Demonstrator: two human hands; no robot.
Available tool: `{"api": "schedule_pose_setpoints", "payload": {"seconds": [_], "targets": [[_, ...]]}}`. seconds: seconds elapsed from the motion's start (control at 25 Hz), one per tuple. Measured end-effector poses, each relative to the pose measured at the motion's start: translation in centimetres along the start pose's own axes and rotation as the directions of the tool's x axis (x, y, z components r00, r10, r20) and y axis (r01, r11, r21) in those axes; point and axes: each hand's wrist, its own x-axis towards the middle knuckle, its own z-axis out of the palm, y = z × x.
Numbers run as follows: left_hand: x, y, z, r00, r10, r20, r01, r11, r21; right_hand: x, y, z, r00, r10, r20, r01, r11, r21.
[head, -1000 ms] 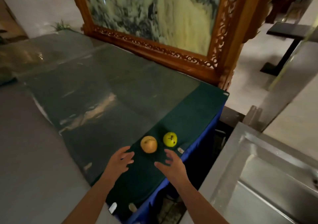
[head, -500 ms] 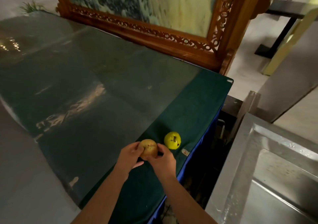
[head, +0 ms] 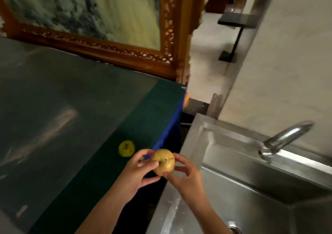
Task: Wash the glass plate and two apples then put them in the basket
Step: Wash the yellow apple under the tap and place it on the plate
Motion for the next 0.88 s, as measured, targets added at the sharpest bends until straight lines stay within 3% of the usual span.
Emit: {"api": "schedule_pose_setpoints", "payload": {"seconds": [0.2,0.32,0.4,0.56,0.88], "targets": [[1.9,-8.4,12.0,0.966,-0.183,0.181,0.2,0.976,-0.082,-2.9,5.6,-13.8,0.988,0.104,-0.117,-0.098,0.993,0.062],[3.4,-13.8,17.8,0.933,-0.316,0.173,0.35,0.907,-0.233,-2.9,10.5,-22.8,0.907,0.279,-0.317,-0.186,0.938,0.293],[4.7,-16.3,20.4,0.914,-0.378,0.145,0.404,0.872,-0.275,-1.3,13.2,-27.2,0.83,0.416,-0.37,-0.21,0.849,0.484],[7.0,-17.7,23.2,0.92,-0.374,0.119,0.392,0.864,-0.317,5.0,13.9,-30.2,0.786,0.573,-0.232,-0.215,0.605,0.767],[9.2,-16.6,24.9,0.946,-0.308,0.095,0.323,0.898,-0.299,11.3,8.0,-32.5,0.791,0.608,-0.064,-0.313,0.492,0.812]]}}
